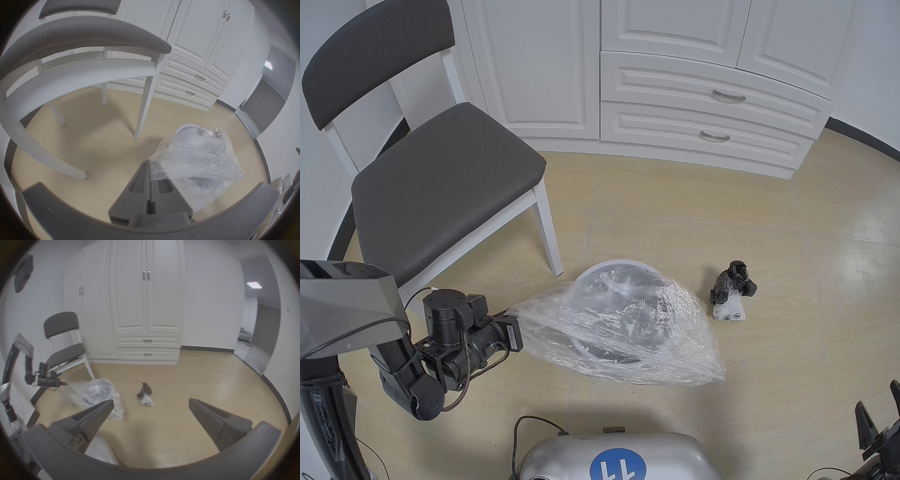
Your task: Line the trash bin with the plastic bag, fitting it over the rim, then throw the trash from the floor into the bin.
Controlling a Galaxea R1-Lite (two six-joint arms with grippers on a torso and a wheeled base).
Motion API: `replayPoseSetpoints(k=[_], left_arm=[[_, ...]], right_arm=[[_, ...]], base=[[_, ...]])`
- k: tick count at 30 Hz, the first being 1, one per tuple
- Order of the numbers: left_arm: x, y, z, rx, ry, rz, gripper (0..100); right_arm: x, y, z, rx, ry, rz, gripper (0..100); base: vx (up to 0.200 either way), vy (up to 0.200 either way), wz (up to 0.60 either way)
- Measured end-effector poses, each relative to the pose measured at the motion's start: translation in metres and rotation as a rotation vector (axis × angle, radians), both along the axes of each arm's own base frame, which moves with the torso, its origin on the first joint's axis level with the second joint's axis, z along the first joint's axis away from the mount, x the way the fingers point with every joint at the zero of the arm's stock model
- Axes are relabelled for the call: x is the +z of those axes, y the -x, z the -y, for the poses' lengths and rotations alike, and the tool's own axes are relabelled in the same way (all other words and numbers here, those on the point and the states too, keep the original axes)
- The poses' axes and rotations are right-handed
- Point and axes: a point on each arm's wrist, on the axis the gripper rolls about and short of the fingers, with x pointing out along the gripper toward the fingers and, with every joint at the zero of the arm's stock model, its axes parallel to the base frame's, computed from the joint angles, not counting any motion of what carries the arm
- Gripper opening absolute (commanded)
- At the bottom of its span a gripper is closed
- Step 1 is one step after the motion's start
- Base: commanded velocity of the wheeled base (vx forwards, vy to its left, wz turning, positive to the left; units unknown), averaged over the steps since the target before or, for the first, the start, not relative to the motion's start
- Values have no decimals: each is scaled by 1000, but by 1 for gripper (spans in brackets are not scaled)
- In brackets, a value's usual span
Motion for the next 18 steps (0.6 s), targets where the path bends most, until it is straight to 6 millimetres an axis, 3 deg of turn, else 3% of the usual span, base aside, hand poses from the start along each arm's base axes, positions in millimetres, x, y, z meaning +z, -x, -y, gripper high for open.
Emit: replayPoseSetpoints(k=[18], left_arm=[[11, 7, -2, -9, 21, 52, 0]], right_arm=[[-7, 5, -1, 25, 9, 29, 100]], base=[[0, 0, 0]])
